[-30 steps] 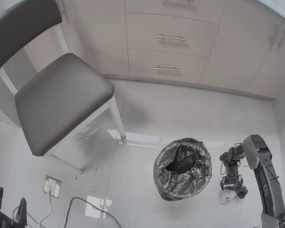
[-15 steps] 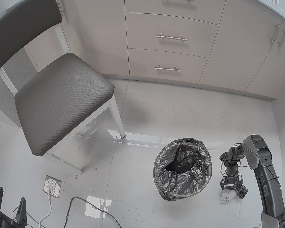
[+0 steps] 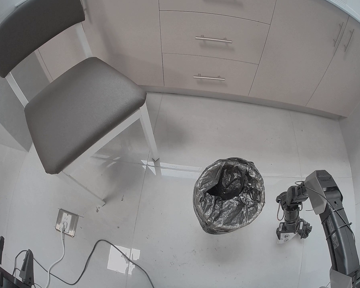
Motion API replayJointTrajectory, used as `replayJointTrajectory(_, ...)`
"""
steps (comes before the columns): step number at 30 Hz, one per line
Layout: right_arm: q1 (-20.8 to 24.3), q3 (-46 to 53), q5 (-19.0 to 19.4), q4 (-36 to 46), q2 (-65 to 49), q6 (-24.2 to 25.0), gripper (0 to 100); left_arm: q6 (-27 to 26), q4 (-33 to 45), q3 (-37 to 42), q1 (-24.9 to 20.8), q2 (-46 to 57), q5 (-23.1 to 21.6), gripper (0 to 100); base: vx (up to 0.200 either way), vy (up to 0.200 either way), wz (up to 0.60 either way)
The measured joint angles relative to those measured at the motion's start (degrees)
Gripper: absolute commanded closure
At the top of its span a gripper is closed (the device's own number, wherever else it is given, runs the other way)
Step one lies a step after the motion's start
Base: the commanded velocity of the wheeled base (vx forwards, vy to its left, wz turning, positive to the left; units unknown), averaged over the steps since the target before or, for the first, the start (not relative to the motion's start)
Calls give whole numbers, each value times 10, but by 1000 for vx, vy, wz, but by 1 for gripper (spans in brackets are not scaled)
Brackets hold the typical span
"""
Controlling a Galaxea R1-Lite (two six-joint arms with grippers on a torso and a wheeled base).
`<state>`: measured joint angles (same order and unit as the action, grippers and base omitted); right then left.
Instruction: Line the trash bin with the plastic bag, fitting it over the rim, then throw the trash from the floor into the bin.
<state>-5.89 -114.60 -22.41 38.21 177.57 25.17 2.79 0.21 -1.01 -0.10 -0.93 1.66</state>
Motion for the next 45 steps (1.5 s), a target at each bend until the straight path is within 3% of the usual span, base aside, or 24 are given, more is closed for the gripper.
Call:
replayJointTrajectory(8, 1, 0, -1, -112, 0, 51, 0, 1, 0, 0, 0, 0, 0, 0, 0, 0, 0)
replayJointTrajectory(15, 2, 0, 8, -133, 1, 104, 0, 1, 0, 0, 0, 0, 0, 0, 0, 0, 0)
replayJointTrajectory(24, -3, 0, -36, -178, 1, 98, 0, 1, 0, 0, 0, 0, 0, 0, 0, 0, 0)
replayJointTrajectory(35, -21, 0, -47, -187, 1, 81, 0, 1, 0, 0, 0, 0, 0, 0, 0, 0, 0)
replayJointTrajectory(36, -22, 0, -47, -187, 1, 81, 100, 1, 0, 0, 0, 0, 0, 0, 0, 0, 0)
replayJointTrajectory(45, -21, 0, -45, -188, 1, 82, 100, 1, 0, 0, 0, 0, 0, 0, 0, 0, 0)
